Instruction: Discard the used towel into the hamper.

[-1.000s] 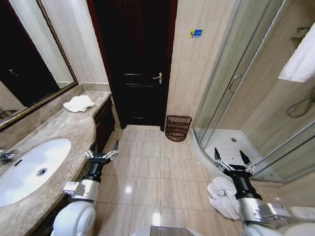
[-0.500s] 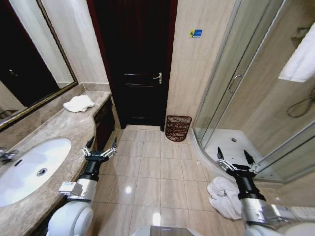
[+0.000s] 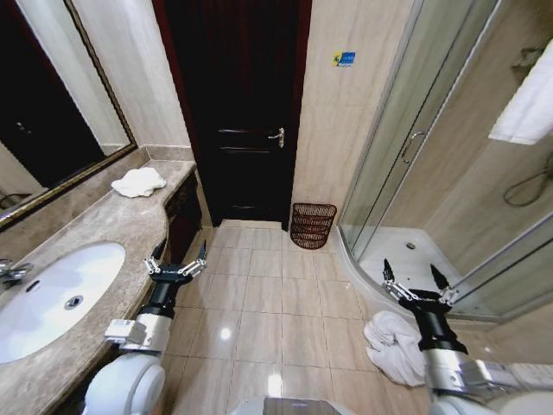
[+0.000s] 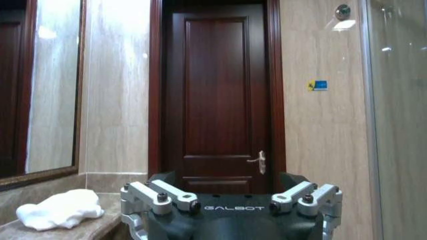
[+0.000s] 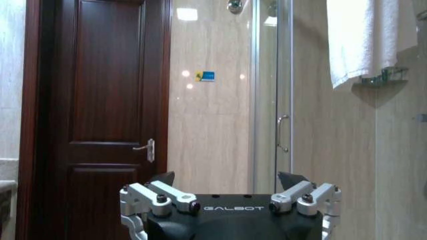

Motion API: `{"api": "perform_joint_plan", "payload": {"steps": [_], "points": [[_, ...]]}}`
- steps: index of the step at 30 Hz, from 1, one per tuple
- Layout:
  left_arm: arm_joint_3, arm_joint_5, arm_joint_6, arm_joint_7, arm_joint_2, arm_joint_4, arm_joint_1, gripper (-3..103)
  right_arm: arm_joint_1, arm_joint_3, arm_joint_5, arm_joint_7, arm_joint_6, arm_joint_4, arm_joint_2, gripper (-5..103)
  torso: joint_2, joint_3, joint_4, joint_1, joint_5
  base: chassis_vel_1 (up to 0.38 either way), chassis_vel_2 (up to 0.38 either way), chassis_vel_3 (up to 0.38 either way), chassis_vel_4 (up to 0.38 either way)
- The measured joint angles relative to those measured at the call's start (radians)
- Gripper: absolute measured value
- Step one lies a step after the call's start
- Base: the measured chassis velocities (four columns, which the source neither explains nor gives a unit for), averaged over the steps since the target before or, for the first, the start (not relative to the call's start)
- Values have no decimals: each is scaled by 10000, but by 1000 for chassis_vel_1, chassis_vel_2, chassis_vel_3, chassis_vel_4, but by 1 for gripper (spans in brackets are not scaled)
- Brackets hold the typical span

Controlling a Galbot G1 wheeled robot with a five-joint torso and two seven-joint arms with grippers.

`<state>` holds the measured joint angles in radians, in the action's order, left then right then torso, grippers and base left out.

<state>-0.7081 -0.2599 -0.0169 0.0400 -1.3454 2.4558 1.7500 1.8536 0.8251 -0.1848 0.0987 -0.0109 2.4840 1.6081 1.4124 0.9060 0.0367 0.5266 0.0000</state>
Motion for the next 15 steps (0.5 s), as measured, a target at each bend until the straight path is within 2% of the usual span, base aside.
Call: {"api": "perform_joint_plan", "payload": {"steps": [15], "points": [[10, -28, 31, 104, 1, -273, -95, 100, -74, -10, 0, 61, 7, -93, 0, 100, 1, -1, 0, -2, 0, -4, 3, 3, -4]]}}
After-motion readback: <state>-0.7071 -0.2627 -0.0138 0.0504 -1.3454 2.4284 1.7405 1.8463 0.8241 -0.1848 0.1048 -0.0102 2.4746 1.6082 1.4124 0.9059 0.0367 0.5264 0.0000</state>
